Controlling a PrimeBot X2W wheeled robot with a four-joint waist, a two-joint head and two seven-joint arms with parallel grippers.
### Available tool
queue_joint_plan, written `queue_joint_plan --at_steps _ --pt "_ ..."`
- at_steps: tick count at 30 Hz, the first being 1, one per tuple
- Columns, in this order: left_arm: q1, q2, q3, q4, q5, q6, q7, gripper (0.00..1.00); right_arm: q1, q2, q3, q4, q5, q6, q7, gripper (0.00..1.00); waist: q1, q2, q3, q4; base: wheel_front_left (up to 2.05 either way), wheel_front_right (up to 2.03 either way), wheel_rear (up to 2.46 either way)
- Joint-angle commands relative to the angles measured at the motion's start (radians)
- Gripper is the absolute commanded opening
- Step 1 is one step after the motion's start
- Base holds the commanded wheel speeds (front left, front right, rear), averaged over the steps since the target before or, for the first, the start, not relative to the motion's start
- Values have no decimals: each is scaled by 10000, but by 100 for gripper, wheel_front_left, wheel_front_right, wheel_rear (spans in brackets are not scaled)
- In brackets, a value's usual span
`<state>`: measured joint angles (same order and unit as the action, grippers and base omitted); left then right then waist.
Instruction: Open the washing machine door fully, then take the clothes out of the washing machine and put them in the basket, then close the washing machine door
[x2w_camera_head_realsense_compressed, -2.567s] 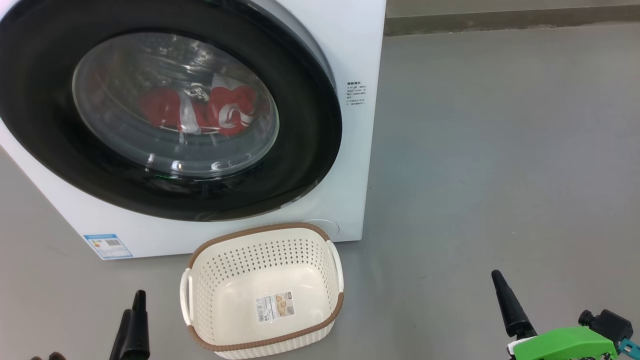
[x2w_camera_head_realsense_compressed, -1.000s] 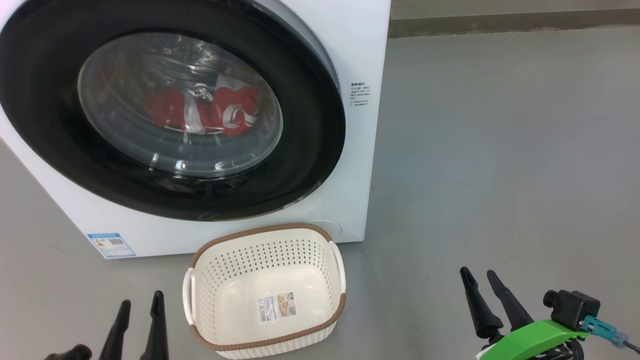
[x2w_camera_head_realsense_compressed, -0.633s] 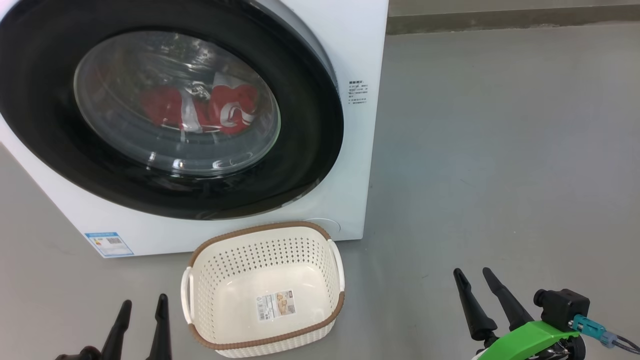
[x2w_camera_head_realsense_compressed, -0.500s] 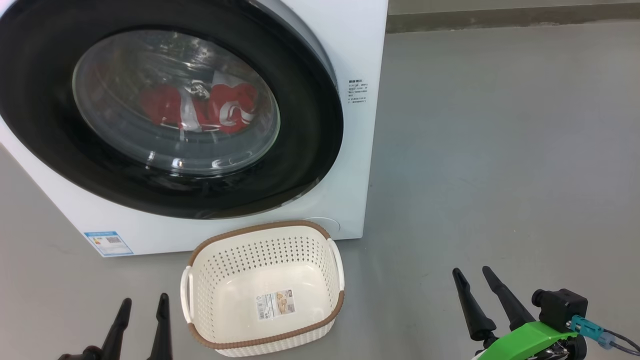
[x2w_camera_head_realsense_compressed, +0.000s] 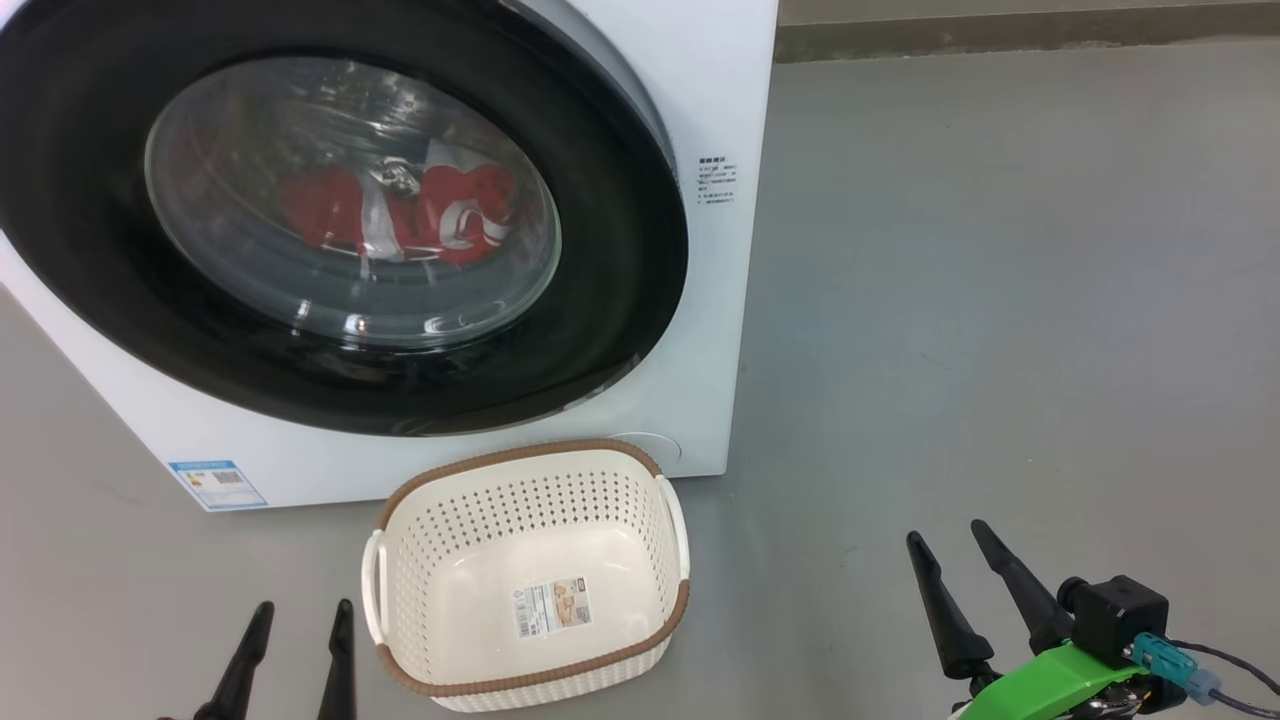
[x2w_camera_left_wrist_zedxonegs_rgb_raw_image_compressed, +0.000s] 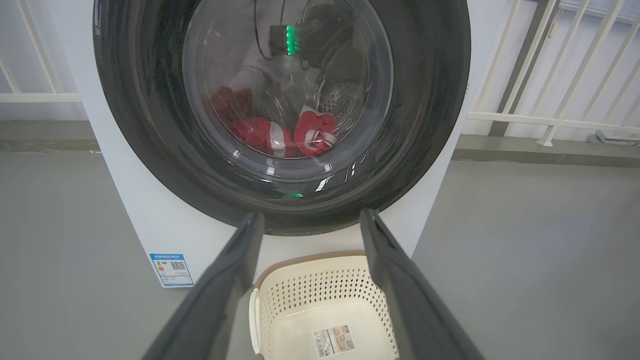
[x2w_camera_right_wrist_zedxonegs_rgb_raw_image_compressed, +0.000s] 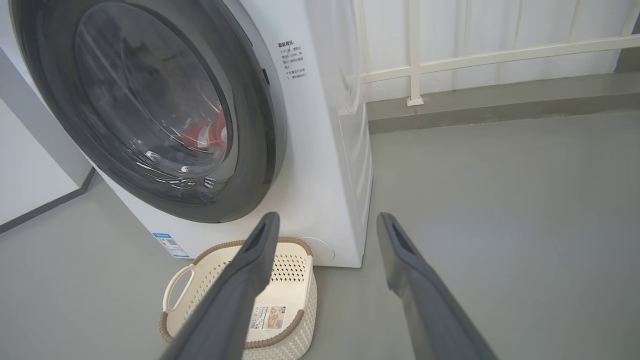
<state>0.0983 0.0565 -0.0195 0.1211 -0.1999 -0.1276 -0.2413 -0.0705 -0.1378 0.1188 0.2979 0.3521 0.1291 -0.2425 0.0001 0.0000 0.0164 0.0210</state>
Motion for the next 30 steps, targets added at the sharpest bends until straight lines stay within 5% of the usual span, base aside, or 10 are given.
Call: queue_joint_plan --at_steps 1,26,29,30 --pt "-170 161 293 -292 313 -31 -186 100 -172 -51 199 -294 -323 15 -174 100 0 0 -3 6 0 0 0" --pt "-193 82 457 30 -102 -31 -205 100 135 193 -104 -334 -344 16 -193 100 0 0 -77 43 0 0 0" --pt "-211 72 437 20 -73 -31 -205 100 70 193 -45 -436 -218 16 -193 0 0 0 -86 70 0 0 0" --pt "-220 64 437 11 -74 -31 -205 100 53 199 -42 -488 -167 16 -193 0 0 0 -84 83 0 0 0"
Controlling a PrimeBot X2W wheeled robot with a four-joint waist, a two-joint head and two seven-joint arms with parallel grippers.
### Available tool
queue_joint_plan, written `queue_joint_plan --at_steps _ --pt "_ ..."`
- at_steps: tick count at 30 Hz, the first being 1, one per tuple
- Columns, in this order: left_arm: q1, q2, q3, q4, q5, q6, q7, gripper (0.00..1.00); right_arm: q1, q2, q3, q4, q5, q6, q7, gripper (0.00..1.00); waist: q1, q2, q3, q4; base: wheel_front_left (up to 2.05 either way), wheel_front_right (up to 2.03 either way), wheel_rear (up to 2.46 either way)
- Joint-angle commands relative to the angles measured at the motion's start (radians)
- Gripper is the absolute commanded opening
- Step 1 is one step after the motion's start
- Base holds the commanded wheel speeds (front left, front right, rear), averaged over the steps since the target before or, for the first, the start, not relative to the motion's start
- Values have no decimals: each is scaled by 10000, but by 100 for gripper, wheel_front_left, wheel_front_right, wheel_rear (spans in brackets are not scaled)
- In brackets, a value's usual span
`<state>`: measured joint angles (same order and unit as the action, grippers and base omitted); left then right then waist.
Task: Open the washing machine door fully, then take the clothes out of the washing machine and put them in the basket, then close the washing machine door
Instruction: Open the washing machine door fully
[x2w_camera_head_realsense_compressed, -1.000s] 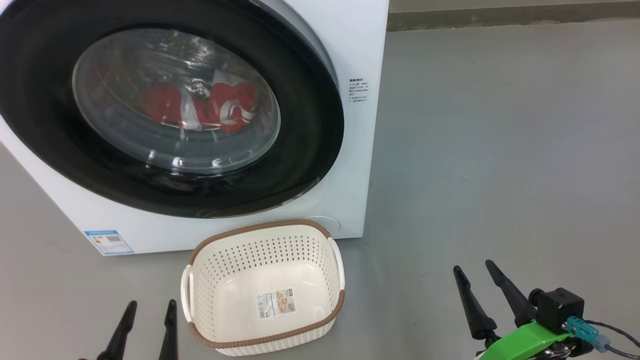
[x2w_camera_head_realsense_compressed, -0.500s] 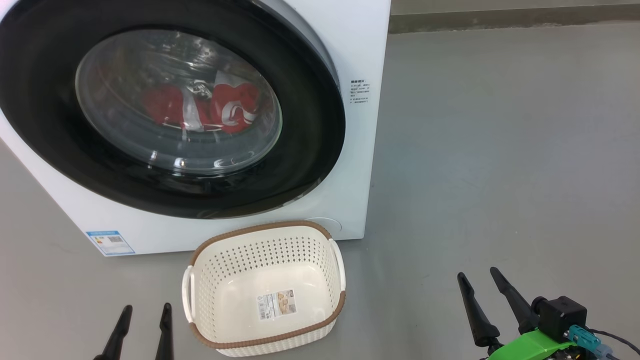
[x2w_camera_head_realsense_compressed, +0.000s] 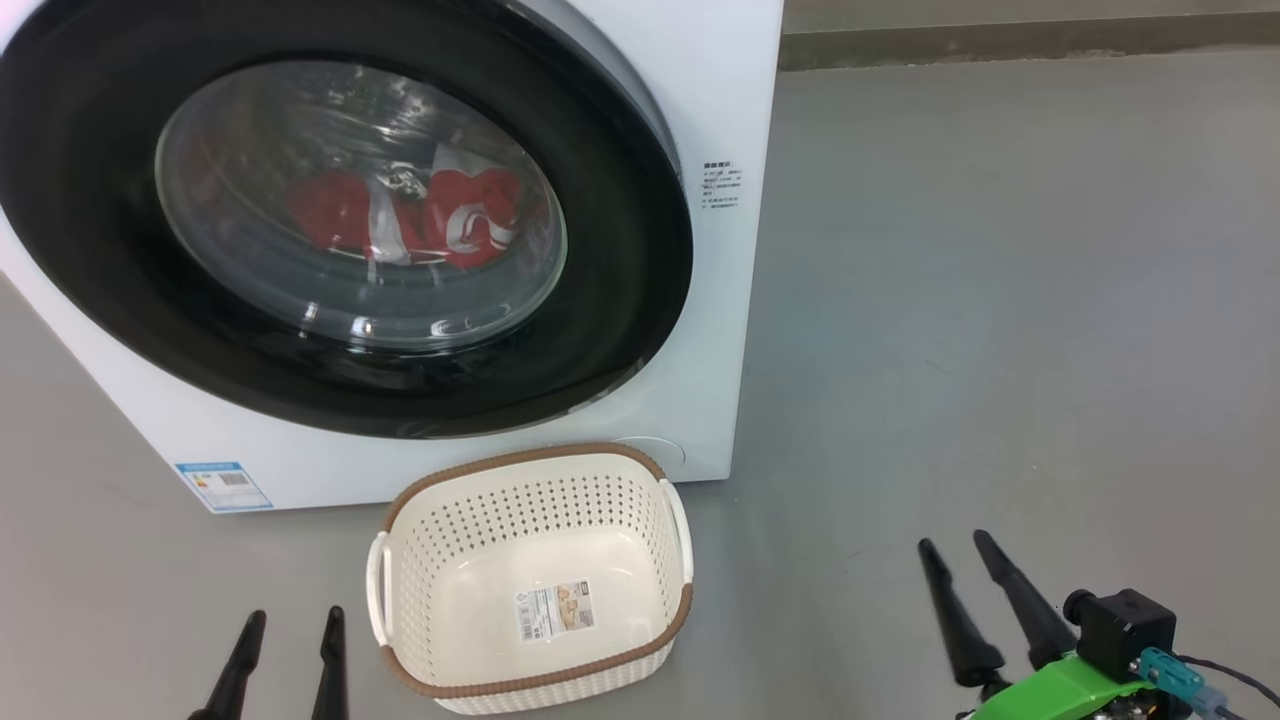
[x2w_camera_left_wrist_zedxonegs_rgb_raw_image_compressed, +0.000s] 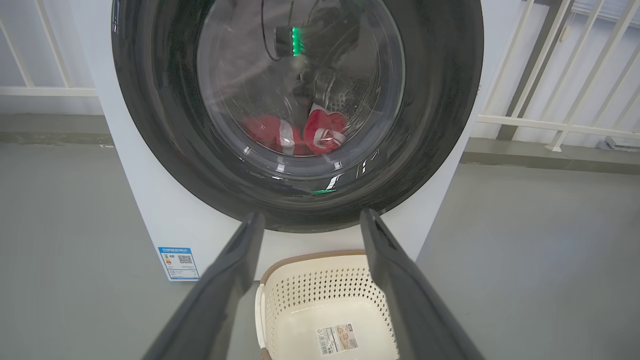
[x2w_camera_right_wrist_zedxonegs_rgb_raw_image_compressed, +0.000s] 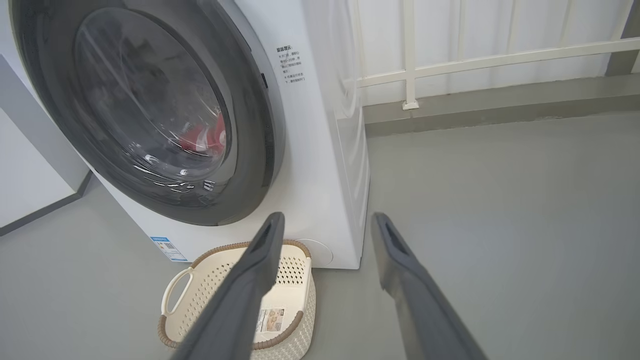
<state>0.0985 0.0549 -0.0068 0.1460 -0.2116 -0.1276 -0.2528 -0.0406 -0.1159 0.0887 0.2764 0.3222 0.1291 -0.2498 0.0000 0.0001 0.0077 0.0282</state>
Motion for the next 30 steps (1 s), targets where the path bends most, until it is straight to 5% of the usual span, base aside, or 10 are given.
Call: queue_joint_plan --at_steps 1,11,30 --pt "-230 71 314 -251 33 -31 -90 100 -260 -5 258 -306 207 16 -120 0 0 -1 3 24 0 0 0" --pt "-369 20 267 -370 -34 -31 -90 100 -1094 155 364 -426 1047 16 -120 0 0 -1 217 75 0 0 0" --pt "-1597 271 -224 -477 -393 -31 -90 100 -5701 144 557 99 1865 16 -120 0 0 -1 1834 644 0 0 0"
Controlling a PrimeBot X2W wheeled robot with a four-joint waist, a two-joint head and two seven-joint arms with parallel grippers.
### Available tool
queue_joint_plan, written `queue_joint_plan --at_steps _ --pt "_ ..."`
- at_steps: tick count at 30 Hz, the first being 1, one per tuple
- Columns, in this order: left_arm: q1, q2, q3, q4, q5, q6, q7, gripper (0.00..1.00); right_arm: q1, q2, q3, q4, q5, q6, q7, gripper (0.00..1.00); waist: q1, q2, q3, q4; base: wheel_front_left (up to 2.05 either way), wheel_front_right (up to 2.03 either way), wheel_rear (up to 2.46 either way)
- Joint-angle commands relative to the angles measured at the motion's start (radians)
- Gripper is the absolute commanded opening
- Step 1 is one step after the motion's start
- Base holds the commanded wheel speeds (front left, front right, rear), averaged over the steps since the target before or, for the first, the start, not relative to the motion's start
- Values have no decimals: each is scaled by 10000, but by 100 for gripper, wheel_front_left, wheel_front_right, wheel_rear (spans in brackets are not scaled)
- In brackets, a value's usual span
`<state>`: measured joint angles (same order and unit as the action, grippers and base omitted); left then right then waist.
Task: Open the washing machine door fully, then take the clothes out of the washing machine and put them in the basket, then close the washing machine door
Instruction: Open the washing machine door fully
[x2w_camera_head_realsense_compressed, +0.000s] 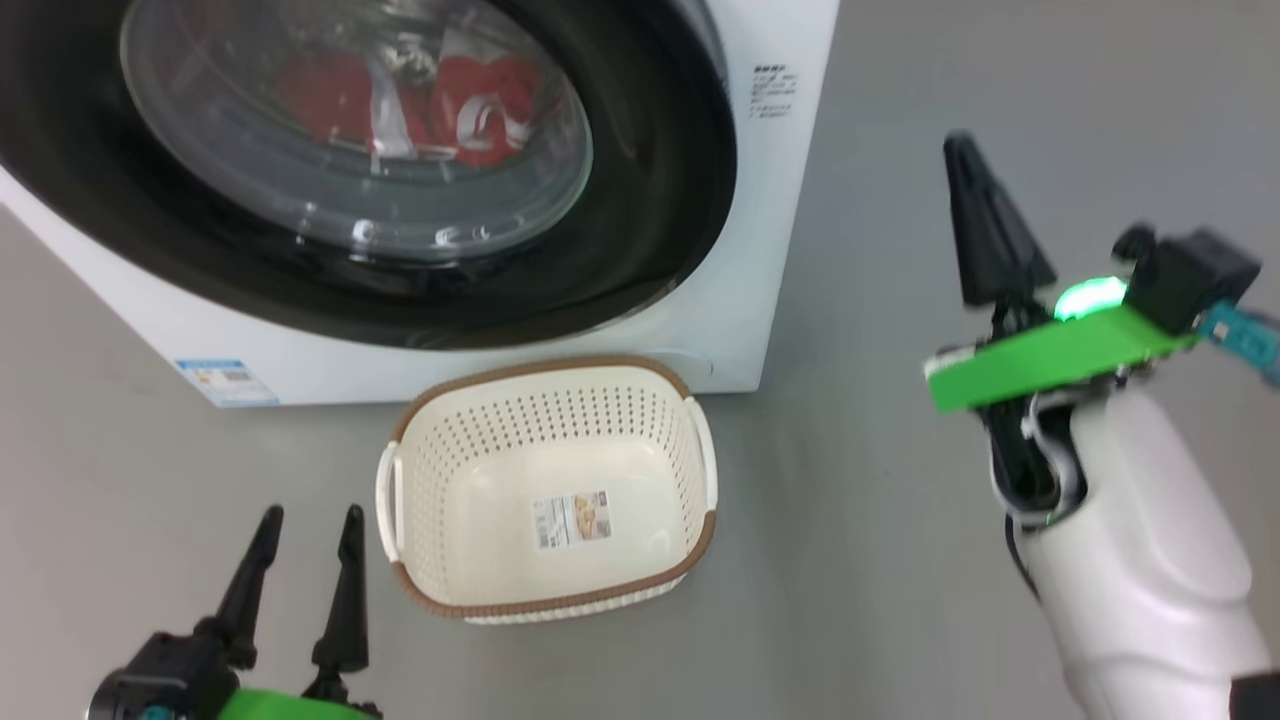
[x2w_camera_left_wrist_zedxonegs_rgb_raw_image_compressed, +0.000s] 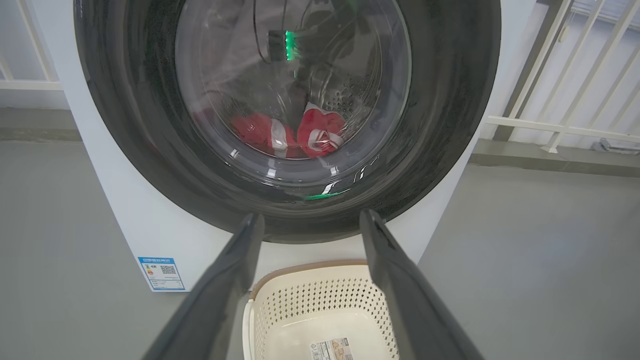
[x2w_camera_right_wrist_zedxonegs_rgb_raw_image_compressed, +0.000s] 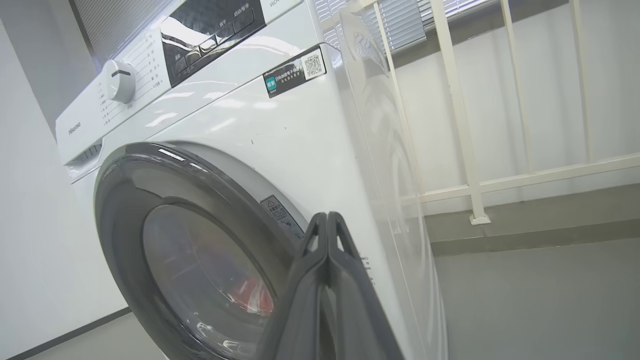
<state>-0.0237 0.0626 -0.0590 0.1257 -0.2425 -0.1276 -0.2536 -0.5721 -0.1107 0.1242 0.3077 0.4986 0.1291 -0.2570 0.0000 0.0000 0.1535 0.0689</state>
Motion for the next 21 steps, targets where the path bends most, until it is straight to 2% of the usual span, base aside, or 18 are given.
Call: queue_joint_plan --at_steps 1,8,12,17,21 --pt "-452 210 282 -263 -111 -31 -82 100 -618 97 164 -154 160 16 -47 0 0 0 454 276 0 0 0" --pt "-780 295 159 -152 -238 -31 -82 100 -1937 70 55 418 394 16 -47 0 0 0 778 516 0 0 0" --pt "-884 327 111 -129 -280 -31 -82 100 -2585 45 188 897 929 16 -47 0 0 0 894 624 0 0 0" --pt "-1069 362 -66 -110 -333 -31 -82 100 -3643 -289 1015 1928 2666 16 11 0 0 0 1108 806 0 0 0" --pt "-1182 356 -217 -76 -373 -31 -82 100 -4399 -810 1694 2630 4054 16 689 0 0 0 1242 984 0 0 0"
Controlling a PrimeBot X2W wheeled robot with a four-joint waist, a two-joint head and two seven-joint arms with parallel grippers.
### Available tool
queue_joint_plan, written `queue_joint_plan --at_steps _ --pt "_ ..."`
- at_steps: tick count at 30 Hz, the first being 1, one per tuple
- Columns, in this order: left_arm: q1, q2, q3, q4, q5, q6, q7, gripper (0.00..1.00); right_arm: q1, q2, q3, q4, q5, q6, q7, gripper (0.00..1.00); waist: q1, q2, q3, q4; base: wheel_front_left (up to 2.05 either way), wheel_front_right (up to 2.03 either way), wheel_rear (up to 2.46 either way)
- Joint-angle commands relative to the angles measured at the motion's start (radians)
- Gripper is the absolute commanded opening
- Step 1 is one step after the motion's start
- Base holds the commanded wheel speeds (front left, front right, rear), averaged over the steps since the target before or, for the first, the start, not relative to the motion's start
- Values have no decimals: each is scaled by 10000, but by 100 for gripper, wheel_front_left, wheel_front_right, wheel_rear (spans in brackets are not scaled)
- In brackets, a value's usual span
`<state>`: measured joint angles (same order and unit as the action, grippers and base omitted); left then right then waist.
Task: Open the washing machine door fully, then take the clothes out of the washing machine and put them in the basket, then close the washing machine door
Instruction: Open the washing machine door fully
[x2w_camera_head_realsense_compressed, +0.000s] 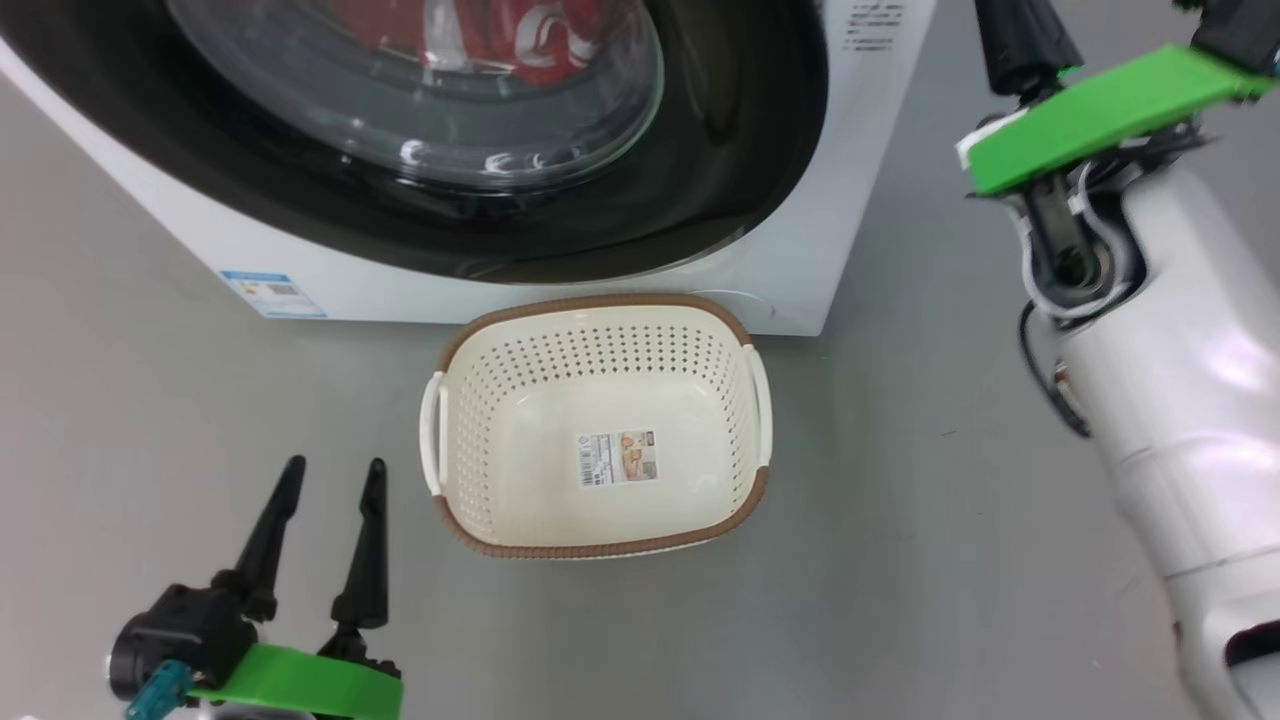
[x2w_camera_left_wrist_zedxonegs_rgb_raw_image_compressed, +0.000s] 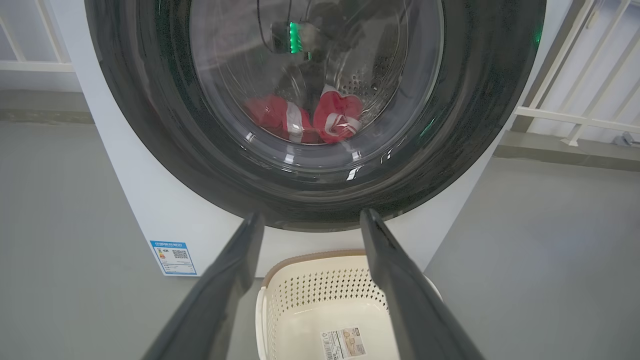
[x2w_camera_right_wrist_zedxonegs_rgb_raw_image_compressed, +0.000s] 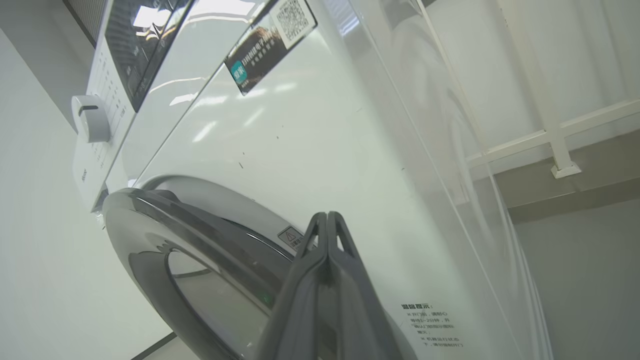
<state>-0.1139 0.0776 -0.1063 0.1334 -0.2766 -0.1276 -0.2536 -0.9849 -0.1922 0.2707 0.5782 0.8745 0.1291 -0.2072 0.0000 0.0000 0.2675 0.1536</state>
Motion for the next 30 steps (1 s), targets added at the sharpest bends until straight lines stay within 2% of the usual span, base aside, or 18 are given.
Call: queue_joint_plan --at_steps 1,5,6,7,14,22,30 --pt "-280 207 257 -153 -32 -31 -82 100 -272 5 229 -76 296 16 191 0 0 0 102 137 0 0 0" --pt "-401 233 72 -100 -57 -31 -82 100 -827 -388 740 261 1588 16 1159 0 0 0 193 327 0 0 0" --pt "-415 245 68 -96 -69 -31 -82 100 -910 -414 773 256 2068 16 1450 0 0 0 210 357 0 0 0" --pt "-438 255 70 -97 -83 -31 -82 100 -1046 -527 895 159 2975 16 2183 0 0 0 269 414 0 0 0" --pt "-535 253 -41 -153 -197 -31 -82 100 -1446 -841 858 260 5359 16 4295 0 0 0 544 538 0 0 0" --pt "-760 260 -229 -244 -321 -31 -82 100 -2182 -813 513 987 6787 16 5837 0 0 0 962 666 0 0 0" --pt "-980 271 -394 -247 -455 -31 -82 100 -2960 -700 408 2095 7264 16 6788 0 0 0 1279 844 0 0 0"
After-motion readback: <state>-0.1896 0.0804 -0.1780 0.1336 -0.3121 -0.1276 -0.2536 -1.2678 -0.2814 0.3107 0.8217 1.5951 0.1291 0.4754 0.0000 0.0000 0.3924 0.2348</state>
